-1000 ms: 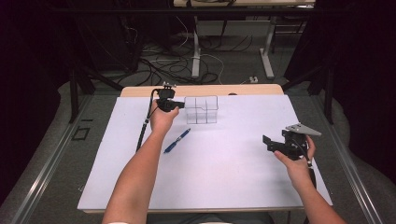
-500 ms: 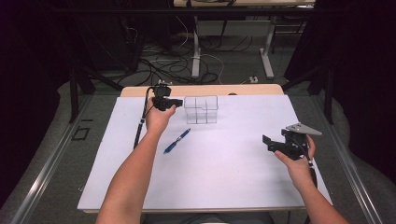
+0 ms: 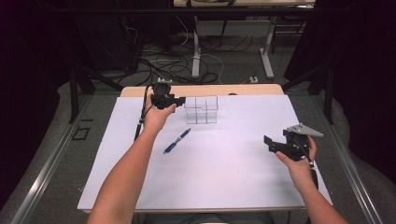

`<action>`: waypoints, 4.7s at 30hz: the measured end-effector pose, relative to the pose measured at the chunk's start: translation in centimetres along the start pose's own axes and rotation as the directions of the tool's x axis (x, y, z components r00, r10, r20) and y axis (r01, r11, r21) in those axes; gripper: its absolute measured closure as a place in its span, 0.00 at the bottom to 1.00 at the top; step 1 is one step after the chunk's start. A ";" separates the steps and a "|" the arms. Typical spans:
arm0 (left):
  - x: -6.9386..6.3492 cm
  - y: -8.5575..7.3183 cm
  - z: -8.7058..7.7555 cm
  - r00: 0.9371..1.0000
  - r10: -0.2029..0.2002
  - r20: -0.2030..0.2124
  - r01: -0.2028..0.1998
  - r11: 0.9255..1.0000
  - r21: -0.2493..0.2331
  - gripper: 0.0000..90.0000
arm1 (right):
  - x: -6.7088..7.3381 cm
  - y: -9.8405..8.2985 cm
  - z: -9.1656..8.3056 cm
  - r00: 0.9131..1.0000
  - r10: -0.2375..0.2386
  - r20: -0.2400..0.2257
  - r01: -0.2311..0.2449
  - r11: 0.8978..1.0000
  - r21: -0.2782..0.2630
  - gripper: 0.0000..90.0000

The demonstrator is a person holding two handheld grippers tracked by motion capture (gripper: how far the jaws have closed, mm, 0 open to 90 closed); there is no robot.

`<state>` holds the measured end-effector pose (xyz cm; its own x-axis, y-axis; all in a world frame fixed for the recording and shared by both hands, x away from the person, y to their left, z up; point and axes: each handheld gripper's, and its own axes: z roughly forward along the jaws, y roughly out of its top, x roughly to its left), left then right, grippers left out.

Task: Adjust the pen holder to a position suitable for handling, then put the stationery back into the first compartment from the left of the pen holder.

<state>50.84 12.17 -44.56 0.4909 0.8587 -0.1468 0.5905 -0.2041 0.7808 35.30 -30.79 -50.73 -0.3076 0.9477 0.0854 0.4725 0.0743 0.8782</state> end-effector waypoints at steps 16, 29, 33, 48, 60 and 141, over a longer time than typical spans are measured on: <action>-0.2 -0.1 -1.6 0.998 0.065 -0.010 -0.065 0.998 0.022 0.32 | -0.1 -0.2 -0.5 1.000 0.008 0.012 -0.008 1.000 0.000 0.17; -0.9 -0.6 -3.0 0.994 0.103 0.040 -0.105 0.993 0.055 0.19 | 0.1 0.0 -0.3 1.000 0.002 0.012 -0.002 1.000 -0.004 0.17; -1.3 -0.9 -3.1 0.993 0.097 0.060 -0.101 0.993 0.065 0.17 | 0.3 0.0 -0.2 1.000 -0.005 0.010 0.005 1.000 0.000 0.17; -1.0 -3.7 -1.5 0.990 0.132 0.057 -0.139 0.978 0.153 0.18 | 0.2 0.0 -0.4 1.000 -0.005 0.017 0.005 1.000 -0.001 0.17; -0.9 -4.9 0.4 0.985 0.158 0.071 -0.170 0.962 0.214 0.30 | 0.4 0.0 -0.3 1.000 -0.005 0.017 0.004 1.000 0.008 0.17; -0.8 -7.8 5.2 0.981 0.109 0.162 -0.171 0.881 0.442 0.88 | 0.3 -0.2 -0.2 1.000 -0.008 0.004 0.008 1.000 0.016 0.17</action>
<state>49.15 10.69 -53.70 0.6500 0.7436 -0.1569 0.7189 -0.5347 0.4442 34.93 -30.61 -50.83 -0.3081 0.9483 0.0765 0.4830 0.0867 0.8713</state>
